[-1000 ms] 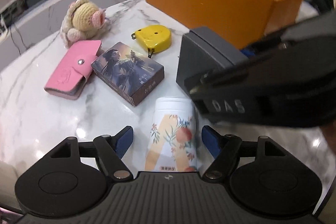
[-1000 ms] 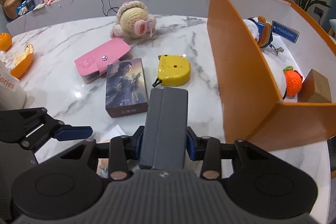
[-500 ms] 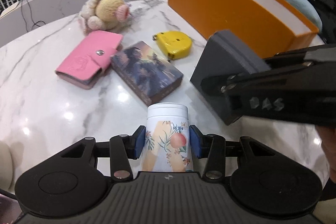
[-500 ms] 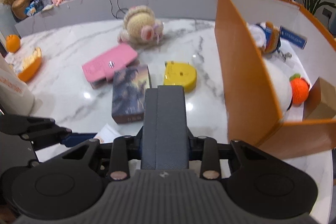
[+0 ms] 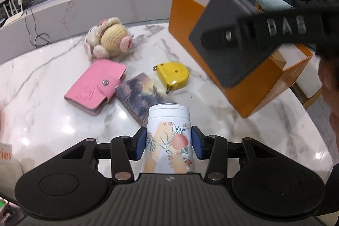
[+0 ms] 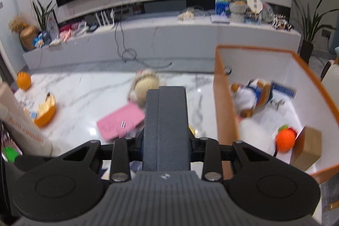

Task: Organize objects
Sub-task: 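Lift the Vaseline tube and grey case and carry both over the orange box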

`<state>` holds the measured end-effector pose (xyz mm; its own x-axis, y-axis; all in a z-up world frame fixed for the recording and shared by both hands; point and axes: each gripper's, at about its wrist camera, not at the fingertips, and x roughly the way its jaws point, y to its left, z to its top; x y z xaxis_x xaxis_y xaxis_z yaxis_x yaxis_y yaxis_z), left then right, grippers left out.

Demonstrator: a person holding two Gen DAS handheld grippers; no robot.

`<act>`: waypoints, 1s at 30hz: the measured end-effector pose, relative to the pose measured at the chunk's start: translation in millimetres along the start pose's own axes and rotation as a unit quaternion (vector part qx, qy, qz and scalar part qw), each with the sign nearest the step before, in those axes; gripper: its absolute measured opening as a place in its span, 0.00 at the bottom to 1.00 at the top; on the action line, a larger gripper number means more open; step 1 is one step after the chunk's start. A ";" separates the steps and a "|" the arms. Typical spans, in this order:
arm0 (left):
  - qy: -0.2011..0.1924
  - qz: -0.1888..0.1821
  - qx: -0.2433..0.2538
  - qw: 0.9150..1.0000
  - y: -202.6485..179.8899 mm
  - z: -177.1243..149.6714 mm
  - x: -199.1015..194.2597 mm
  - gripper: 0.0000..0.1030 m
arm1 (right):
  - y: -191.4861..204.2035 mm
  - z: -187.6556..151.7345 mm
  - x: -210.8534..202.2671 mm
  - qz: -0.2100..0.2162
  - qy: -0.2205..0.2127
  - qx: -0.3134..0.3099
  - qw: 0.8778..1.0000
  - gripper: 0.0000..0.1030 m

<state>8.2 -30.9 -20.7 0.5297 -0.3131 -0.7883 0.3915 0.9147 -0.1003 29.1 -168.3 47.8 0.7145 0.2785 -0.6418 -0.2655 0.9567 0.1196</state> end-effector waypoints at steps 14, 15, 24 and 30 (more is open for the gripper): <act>-0.035 -0.011 -0.003 0.999 -23.8 39.3 -16.1 0.50 | -52.8 35.9 -19.5 -0.020 -0.042 0.052 0.998 0.35; -0.039 -0.012 0.002 0.999 -28.0 44.8 -16.9 0.50 | -57.8 37.2 -20.7 -0.022 -0.042 0.056 0.997 0.35; -0.075 -0.020 0.030 0.997 -62.3 89.8 -22.3 0.50 | -99.2 49.2 -25.5 -0.052 -0.054 0.085 0.993 0.35; -0.110 -0.032 0.040 0.993 -85.2 121.0 -27.7 0.50 | -137.0 56.6 -29.8 -0.078 -0.067 0.114 0.988 0.35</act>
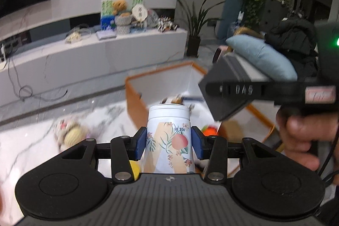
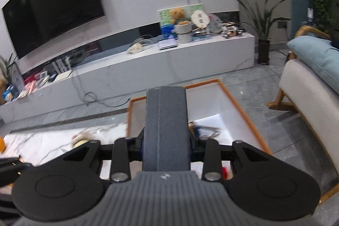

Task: Organize objects
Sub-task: 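Lift the Vaseline tube and grey case and carry both over the orange box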

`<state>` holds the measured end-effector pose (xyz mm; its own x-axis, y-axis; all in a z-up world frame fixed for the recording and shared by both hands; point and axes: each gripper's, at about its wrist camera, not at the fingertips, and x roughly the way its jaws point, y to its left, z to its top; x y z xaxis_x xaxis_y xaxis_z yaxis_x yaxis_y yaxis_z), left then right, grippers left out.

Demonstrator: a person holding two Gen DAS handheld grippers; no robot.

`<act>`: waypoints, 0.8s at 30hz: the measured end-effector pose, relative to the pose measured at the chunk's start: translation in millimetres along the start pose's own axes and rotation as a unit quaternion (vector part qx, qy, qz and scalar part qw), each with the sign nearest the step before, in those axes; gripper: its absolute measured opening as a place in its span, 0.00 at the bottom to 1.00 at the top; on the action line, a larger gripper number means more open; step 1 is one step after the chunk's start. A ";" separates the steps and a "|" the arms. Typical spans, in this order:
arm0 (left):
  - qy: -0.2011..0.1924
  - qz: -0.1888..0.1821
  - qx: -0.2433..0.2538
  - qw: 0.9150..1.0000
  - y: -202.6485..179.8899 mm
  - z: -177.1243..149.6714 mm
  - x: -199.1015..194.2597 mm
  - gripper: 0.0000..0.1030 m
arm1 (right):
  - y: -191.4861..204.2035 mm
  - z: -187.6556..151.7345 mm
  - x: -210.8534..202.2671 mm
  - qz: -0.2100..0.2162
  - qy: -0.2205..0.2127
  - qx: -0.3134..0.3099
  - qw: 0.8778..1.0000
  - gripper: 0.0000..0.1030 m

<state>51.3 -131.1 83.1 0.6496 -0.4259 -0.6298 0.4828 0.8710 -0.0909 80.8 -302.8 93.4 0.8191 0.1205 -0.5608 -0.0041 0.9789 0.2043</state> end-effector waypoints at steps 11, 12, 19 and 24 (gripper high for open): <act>-0.008 -0.027 -0.011 1.000 -32.4 34.3 44.2 0.50 | -54.6 9.9 18.2 -0.051 0.009 0.030 0.998 0.35; -0.003 -0.028 -0.015 0.999 -32.8 34.5 51.0 0.50 | -57.0 9.5 20.8 -0.051 0.013 0.029 0.998 0.35; 0.037 -0.010 -0.047 0.998 -23.6 25.4 83.0 0.50 | -73.2 5.3 37.9 -0.059 0.042 0.022 0.997 0.35; 0.061 -0.006 -0.048 0.997 -24.9 17.5 100.5 0.50 | -78.2 1.8 46.9 -0.058 0.061 0.018 0.996 0.35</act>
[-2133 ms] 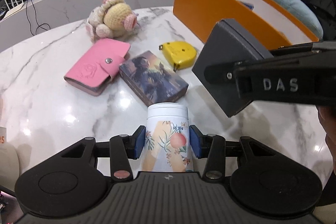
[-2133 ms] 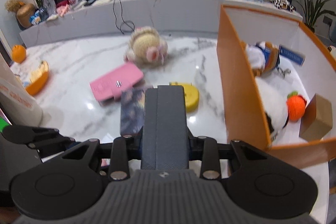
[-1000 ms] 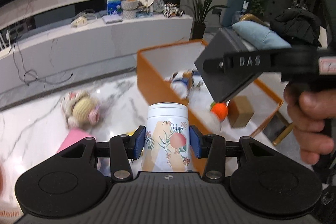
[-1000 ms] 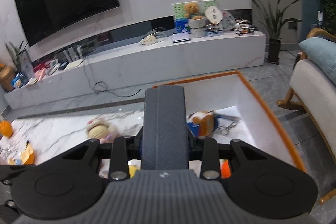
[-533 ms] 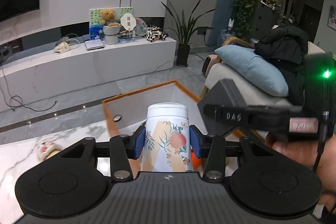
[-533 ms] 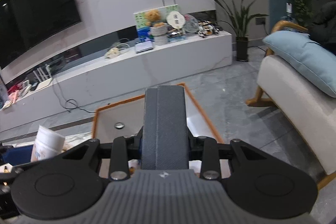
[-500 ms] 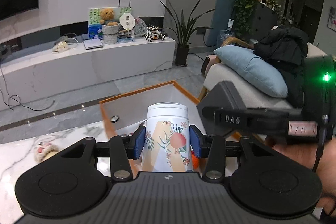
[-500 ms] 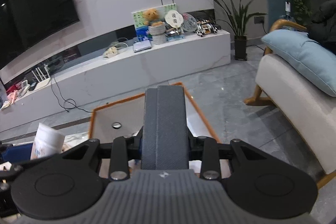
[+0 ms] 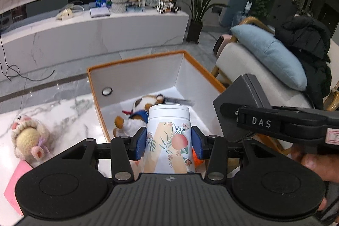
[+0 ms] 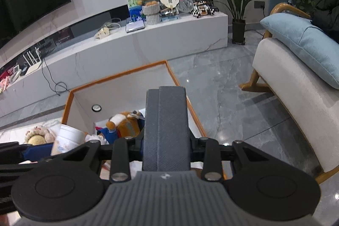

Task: Organize objects
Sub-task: 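Lift the Vaseline tube and grey case and carry both over the orange box, then open both grippers to drop the tube and grey case into the box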

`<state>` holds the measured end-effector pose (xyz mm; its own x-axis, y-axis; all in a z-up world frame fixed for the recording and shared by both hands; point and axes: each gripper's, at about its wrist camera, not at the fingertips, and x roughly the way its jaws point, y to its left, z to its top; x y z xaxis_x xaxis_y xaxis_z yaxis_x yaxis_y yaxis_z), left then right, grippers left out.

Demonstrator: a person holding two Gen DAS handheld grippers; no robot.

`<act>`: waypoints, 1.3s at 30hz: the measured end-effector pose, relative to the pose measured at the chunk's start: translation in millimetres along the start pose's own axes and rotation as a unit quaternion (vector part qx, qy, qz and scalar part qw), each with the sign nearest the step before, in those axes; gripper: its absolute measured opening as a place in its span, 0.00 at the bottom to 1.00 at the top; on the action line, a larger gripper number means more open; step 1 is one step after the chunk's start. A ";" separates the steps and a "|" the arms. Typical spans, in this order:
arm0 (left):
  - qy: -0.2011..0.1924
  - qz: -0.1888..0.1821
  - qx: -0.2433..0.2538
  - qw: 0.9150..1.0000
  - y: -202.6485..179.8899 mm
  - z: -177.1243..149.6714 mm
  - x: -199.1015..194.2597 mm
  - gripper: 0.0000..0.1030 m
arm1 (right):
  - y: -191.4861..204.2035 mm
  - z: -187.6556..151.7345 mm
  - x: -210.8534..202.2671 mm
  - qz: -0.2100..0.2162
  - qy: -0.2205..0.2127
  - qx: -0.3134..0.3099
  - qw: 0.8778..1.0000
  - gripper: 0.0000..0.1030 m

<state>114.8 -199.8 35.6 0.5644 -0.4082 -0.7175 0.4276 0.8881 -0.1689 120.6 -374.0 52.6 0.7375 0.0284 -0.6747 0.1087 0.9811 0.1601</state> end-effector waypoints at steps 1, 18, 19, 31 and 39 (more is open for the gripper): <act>0.003 0.000 -0.001 1.000 0.0 -0.8 4.1 0.50 | 0.0 -0.8 2.2 0.001 0.004 -0.002 1.000 0.35; 0.037 0.027 -0.042 0.998 10.6 5.5 43.3 0.50 | -2.0 -2.3 42.7 0.026 0.033 0.033 0.999 0.35; 0.040 0.027 -0.044 0.998 11.0 5.3 44.6 0.50 | -2.2 -2.3 45.3 0.026 0.036 0.036 0.998 0.35; 0.039 0.020 -0.037 0.998 8.6 5.4 43.5 0.51 | 1.5 -3.0 53.8 0.025 0.049 0.047 0.997 0.36; 0.017 -0.003 -0.051 0.999 11.7 10.3 32.5 0.72 | 0.3 3.6 44.2 0.029 0.030 0.064 0.997 0.46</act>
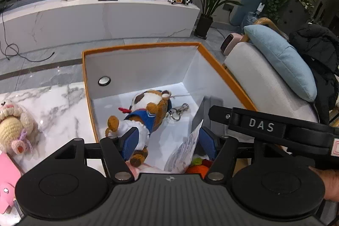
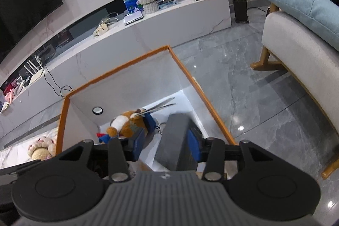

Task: Organize objects
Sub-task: 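Open both grippers to drop the tube and grey case into the box, then move the left gripper to the illustrated card box while the right gripper reaches the yellow tape measure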

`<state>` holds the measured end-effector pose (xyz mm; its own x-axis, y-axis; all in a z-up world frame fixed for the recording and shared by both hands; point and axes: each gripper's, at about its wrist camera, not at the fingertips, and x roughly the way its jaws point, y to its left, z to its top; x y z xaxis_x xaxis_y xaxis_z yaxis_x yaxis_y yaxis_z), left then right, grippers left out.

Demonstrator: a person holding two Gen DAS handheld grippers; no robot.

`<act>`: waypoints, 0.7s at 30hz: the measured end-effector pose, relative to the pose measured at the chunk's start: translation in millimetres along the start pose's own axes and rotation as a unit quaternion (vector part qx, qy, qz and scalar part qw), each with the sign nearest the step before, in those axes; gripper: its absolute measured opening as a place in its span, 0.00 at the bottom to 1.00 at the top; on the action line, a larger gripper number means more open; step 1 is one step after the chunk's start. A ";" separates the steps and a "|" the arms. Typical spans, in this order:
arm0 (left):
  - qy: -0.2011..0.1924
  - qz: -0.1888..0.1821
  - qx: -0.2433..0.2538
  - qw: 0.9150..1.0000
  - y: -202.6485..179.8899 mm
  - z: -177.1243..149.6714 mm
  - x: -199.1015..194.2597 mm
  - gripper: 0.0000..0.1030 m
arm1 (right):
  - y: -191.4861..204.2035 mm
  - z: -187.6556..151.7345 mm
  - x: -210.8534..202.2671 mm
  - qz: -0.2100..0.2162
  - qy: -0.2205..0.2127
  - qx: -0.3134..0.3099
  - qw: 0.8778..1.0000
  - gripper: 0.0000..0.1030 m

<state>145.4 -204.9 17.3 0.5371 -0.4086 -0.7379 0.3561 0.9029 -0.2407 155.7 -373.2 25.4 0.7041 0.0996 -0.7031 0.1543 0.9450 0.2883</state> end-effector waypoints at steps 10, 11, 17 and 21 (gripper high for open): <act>-0.027 -0.012 -0.009 1.000 5.4 -0.8 -20.2 0.72 | 2.2 3.1 -7.8 0.006 -0.014 0.005 1.000 0.46; -0.030 -0.012 -0.012 0.999 7.7 -0.7 -23.0 0.72 | 3.0 3.2 -8.7 0.007 -0.015 0.005 1.000 0.46; -0.048 -0.010 -0.031 0.998 24.5 -1.9 -41.3 0.73 | 9.7 3.1 -12.7 0.015 -0.018 0.000 1.000 0.47; -0.059 -0.006 -0.043 0.997 41.6 -6.4 -55.7 0.75 | 17.1 1.2 -14.2 0.019 -0.020 -0.009 1.000 0.47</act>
<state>125.4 -143.7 44.4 0.6219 -0.4276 -0.6561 0.2989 0.9040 -0.3058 149.1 -358.8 41.1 0.7363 0.1235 -0.6653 0.1151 0.9460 0.3029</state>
